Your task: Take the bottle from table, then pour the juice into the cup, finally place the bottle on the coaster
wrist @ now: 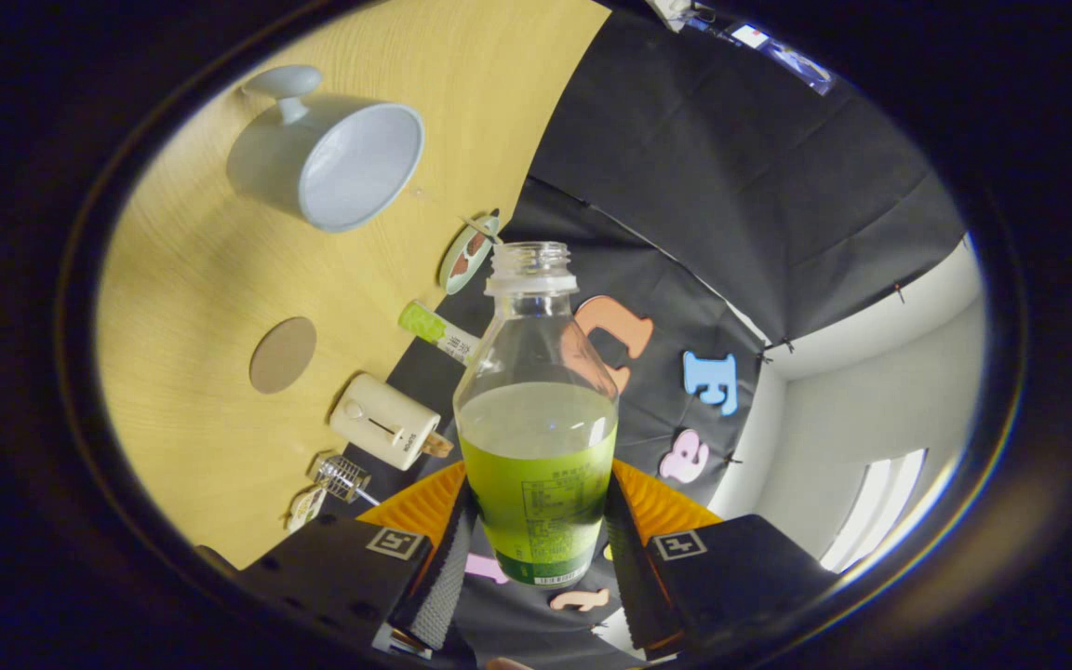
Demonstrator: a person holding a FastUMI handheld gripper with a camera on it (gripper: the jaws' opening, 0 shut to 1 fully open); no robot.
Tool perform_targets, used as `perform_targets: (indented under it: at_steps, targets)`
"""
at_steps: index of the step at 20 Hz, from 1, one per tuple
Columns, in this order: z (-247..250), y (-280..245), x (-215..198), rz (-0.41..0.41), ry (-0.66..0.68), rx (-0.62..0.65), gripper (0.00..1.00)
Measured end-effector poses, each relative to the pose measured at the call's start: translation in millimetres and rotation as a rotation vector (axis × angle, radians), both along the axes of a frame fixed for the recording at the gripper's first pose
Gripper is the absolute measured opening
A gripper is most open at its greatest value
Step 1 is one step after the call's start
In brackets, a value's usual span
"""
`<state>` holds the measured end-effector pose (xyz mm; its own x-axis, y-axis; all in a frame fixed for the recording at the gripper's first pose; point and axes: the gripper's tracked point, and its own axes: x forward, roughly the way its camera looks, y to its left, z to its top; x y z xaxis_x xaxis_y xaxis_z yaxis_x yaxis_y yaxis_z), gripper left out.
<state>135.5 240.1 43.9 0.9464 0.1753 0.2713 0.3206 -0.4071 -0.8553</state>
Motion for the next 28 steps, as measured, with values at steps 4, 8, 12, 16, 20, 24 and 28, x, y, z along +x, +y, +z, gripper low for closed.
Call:
perform_targets:
  at_steps: [4,8,12,16,20,24,28]
  targets:
    - [-1,1,-1,0.004,0.005,0.015,0.75]
    - [-3,0,0,0.005,0.03,0.08,0.75]
    - [-13,-6,2,-0.007,0.098,0.185,0.75]
    - [-28,-13,5,-0.02,0.174,0.33,0.75]
    - [-46,-17,5,-0.013,0.298,0.574,0.75]
    - [-61,-16,-1,0.008,0.421,0.829,0.75]
    - [-57,-17,-7,0.057,0.503,1.071,0.75]
